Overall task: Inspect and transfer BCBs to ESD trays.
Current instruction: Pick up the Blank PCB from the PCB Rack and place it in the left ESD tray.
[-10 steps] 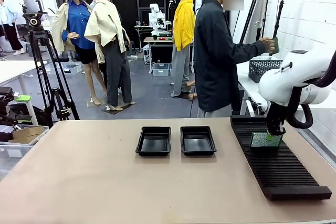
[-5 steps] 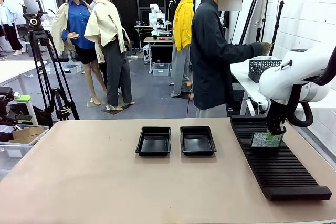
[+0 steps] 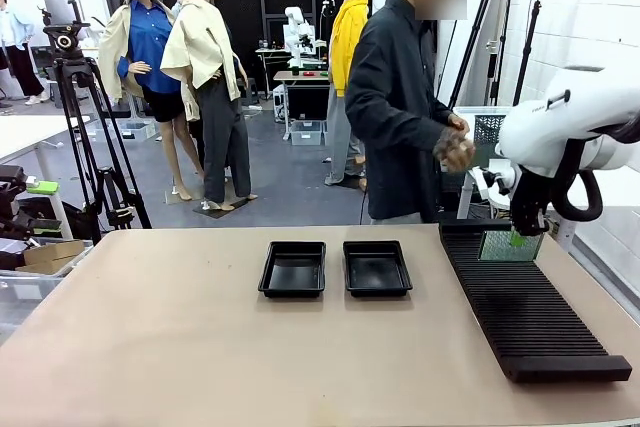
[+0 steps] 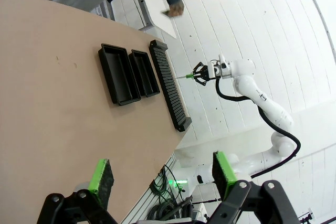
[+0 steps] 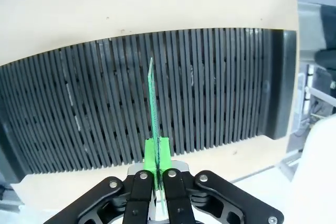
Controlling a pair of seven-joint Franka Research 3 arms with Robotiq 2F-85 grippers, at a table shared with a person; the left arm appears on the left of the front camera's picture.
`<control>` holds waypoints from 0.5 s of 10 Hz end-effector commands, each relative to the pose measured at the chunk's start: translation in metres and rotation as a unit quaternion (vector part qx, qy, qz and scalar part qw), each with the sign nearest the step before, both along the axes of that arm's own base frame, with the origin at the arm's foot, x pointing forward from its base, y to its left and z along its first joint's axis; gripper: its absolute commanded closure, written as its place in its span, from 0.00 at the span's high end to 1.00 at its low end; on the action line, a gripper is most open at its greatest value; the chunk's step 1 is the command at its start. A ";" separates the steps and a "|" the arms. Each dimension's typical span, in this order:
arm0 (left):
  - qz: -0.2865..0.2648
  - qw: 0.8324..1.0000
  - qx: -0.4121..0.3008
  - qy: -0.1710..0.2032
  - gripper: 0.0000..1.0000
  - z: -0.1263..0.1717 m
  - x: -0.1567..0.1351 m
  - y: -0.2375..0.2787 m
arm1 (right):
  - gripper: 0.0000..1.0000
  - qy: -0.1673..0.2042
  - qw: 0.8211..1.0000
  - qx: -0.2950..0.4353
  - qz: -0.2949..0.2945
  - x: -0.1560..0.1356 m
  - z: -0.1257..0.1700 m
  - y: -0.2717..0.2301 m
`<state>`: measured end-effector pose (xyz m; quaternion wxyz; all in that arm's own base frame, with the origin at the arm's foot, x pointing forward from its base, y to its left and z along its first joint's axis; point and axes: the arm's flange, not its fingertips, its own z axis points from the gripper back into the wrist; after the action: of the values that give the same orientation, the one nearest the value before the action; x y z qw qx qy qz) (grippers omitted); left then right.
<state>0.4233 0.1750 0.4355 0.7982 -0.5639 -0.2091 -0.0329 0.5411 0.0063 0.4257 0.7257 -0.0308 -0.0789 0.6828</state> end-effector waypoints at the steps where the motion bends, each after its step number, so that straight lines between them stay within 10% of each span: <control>1: -0.001 1.000 -0.008 0.002 1.00 0.003 -0.002 0.001 | 0.00 0.029 0.999 -0.001 -0.029 -0.002 0.009 0.004; 4: -0.001 1.000 -0.008 0.002 1.00 0.003 -0.002 0.001 | 0.00 0.093 0.995 0.014 -0.033 -0.026 0.038 -0.008; 5: -0.001 1.000 -0.008 0.002 1.00 0.003 -0.002 0.001 | 0.00 0.171 0.984 0.015 -0.053 -0.042 0.049 -0.018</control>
<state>0.4234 0.1749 0.4354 0.7982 -0.5640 -0.2089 -0.0329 0.5063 -0.0042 0.4562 0.7509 0.0517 -0.0014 0.6584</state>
